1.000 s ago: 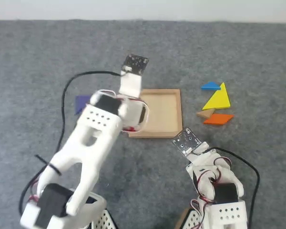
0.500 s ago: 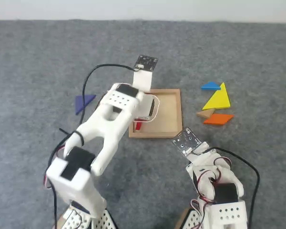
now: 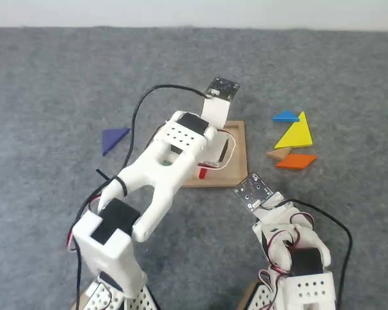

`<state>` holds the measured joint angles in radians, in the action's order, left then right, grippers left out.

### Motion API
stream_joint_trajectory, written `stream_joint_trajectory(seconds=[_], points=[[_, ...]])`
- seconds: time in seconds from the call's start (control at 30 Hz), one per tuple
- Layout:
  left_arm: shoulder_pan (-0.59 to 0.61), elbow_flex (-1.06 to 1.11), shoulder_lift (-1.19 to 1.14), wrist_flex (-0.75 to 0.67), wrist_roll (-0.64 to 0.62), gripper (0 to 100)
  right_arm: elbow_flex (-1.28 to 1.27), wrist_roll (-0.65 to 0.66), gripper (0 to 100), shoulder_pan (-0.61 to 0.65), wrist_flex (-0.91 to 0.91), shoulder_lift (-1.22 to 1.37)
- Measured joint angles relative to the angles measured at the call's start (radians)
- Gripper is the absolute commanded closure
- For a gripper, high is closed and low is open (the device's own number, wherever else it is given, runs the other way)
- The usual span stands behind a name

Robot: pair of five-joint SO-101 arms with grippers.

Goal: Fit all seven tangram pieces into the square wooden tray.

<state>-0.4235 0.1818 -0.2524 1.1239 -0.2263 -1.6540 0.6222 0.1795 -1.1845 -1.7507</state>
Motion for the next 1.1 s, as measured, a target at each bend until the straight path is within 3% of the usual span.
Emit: stream_joint_trajectory(seconds=[0.23,0.53,0.7,0.83,1.0,1.1], points=[[0.015,-0.002,-0.023,-0.006,0.003,75,0.0,0.0,99.0,0.002,0.0,0.0],[0.184,-0.009,-0.071,-0.006,0.003,75,0.0,0.0,99.0,0.002,0.0,0.0],[0.199,-0.051,-0.071,0.017,0.074,75,0.0,0.0,99.0,0.002,0.0,0.0],[0.196,-0.078,-0.071,0.06,0.094,79,0.0,0.0,99.0,0.0,0.0,0.0],[0.126,-0.144,-0.071,0.098,0.094,99,0.0,0.0,99.0,0.002,0.0,0.0],[0.063,-0.146,-0.08,0.046,0.095,99,0.0,0.0,99.0,0.0,0.0,0.0]])
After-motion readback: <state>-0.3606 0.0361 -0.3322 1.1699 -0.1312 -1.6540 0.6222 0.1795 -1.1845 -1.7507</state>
